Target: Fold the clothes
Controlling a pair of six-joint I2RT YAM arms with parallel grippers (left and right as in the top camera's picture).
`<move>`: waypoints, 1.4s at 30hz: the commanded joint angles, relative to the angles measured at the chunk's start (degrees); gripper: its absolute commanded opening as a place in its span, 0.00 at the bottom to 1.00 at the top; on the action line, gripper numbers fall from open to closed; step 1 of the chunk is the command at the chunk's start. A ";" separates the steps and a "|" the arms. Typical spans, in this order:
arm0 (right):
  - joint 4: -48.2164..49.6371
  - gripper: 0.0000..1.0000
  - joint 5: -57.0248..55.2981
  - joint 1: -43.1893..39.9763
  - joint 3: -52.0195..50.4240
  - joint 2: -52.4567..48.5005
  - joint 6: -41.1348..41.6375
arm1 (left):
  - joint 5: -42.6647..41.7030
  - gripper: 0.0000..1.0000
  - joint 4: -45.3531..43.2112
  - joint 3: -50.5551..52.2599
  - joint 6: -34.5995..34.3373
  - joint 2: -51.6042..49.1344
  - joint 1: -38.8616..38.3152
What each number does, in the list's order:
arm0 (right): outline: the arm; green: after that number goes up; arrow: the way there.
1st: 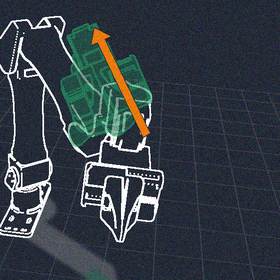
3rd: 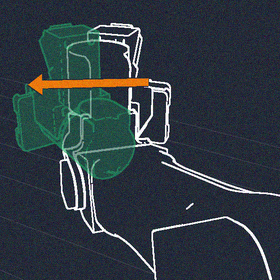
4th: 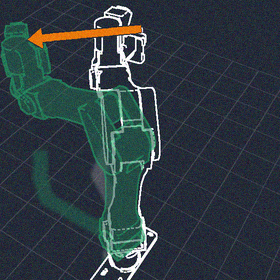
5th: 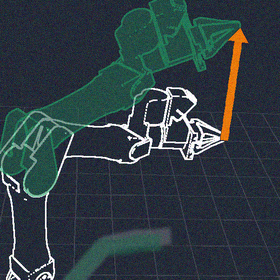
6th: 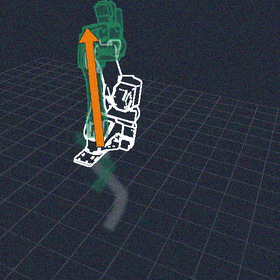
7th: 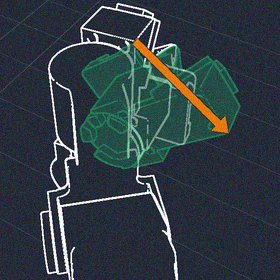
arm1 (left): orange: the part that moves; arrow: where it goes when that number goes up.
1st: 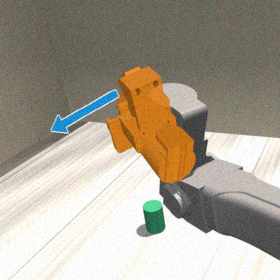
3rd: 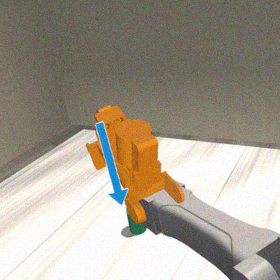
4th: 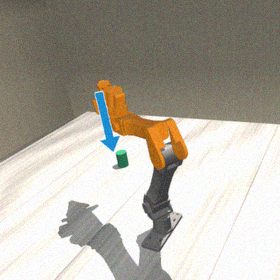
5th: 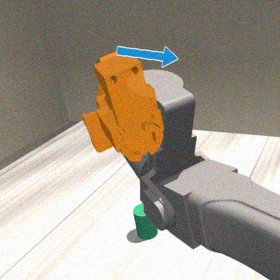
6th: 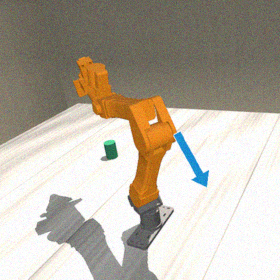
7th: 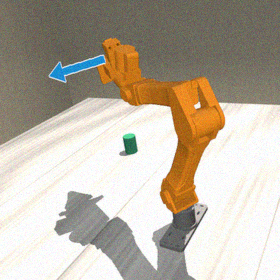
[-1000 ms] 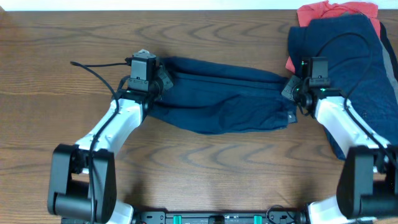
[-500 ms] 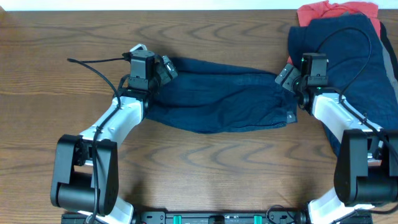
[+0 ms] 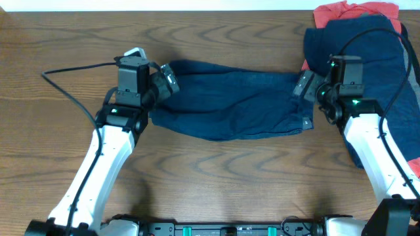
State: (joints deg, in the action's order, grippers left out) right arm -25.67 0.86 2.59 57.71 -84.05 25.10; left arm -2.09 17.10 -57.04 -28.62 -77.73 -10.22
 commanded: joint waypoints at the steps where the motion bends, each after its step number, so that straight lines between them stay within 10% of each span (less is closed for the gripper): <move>1: -3.85 0.99 2.43 2.82 0.61 -0.79 -1.18 | 1.09 0.98 3.67 -0.31 1.01 -0.72 0.11; 22: -18.69 0.81 1.86 10.82 0.55 -13.22 4.96 | -1.70 0.84 15.32 0.79 6.97 -21.14 -2.62; 42: 13.46 0.88 -3.65 9.97 4.79 -20.98 0.52 | -1.73 0.84 16.28 1.64 6.95 -21.14 -2.62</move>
State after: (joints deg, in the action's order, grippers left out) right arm -12.47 0.03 13.17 62.30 -100.99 26.39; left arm -3.90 33.04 -56.55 -22.41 -98.70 -12.86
